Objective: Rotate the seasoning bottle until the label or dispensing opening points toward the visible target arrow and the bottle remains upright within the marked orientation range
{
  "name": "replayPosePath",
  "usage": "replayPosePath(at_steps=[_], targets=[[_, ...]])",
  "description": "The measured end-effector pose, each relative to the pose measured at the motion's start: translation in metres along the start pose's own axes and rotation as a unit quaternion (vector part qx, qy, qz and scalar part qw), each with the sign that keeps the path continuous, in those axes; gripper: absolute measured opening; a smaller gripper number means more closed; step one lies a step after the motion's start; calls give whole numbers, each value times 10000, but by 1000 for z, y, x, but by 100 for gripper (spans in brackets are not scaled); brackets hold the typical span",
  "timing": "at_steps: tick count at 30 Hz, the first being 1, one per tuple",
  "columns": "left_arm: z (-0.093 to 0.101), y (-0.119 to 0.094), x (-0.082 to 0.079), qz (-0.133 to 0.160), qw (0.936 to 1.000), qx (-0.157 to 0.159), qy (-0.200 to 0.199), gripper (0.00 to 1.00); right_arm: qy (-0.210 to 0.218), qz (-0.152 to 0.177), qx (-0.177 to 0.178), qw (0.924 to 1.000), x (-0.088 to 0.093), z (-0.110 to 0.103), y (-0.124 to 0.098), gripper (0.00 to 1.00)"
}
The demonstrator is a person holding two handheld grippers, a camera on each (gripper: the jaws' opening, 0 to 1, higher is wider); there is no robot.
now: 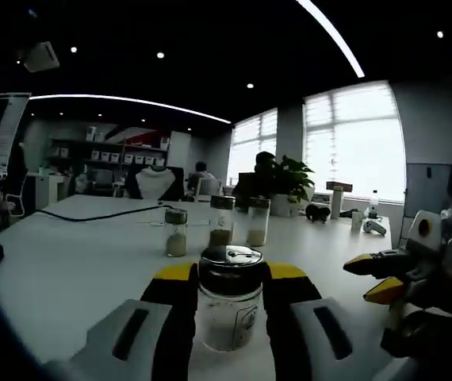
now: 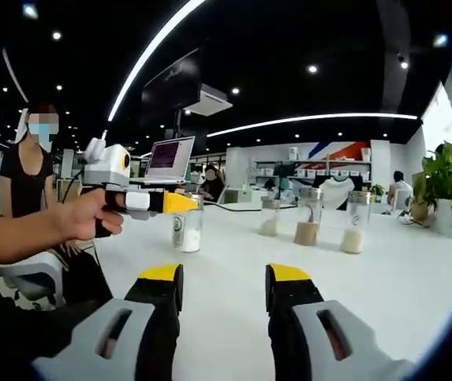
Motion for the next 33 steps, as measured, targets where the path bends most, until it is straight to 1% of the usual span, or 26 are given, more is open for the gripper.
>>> replayPosePath(at_steps=[2,4,7,8,10,13,15,18,20,22,26,28,30,32,33], targets=[[-7,1,2,-74,10000,-27,-15,33,19,0,9,10000,0,1,0,41],[-11,1,2,-124,9999,-5,51,33,33,13,8,10000,0,1,0,41],[-17,1,2,-131,9997,119,193,33,39,-32,-19,10000,2,0,1,40],[-21,2,2,-151,9996,181,152,33,31,-50,-29,10000,2,0,2,40],[-24,2,1,-123,9996,199,175,33,32,-40,-22,10000,2,0,2,40],[-27,2,-1,-181,9988,285,342,33,40,-35,-23,10000,2,1,1,40],[-30,1,0,-176,9988,314,323,33,42,-35,-9,10000,2,1,1,40],[-32,0,1,-113,9983,453,358,33,113,-13,-18,9999,3,2,1,40],[-34,-1,3,-60,9981,528,306,33,133,-17,-16,9999,4,2,2,40],[-36,-2,4,-38,9984,507,226,33,150,-14,-25,9999,4,1,2,40],[-40,-1,7,-87,9984,467,309,34,164,-20,-44,9999,6,1,3,40],[-42,-2,9,-40,9986,481,237,34,182,-26,-33,9998,7,1,3,40],[-42,-2,10,-16,9986,497,176,34,213,-17,-29,9998,7,2,3,39],[-40,-3,10,-11,9989,447,166,34,254,-19,-25,9997,8,3,3,39],[-38,-3,10,-21,9987,442,261,34,290,-29,-21,9996,8,4,3,39]])
Point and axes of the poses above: the point that each gripper's makers call its tool centre point, and the gripper's own axes: y roughly forward along the fingers, z roughly to its right, x roughly out of its underside, the point moved 9 cm from there along -y, roughly backward along the fingers, and after that the axes turned 7 degrees about y, right-handed, at the moved point
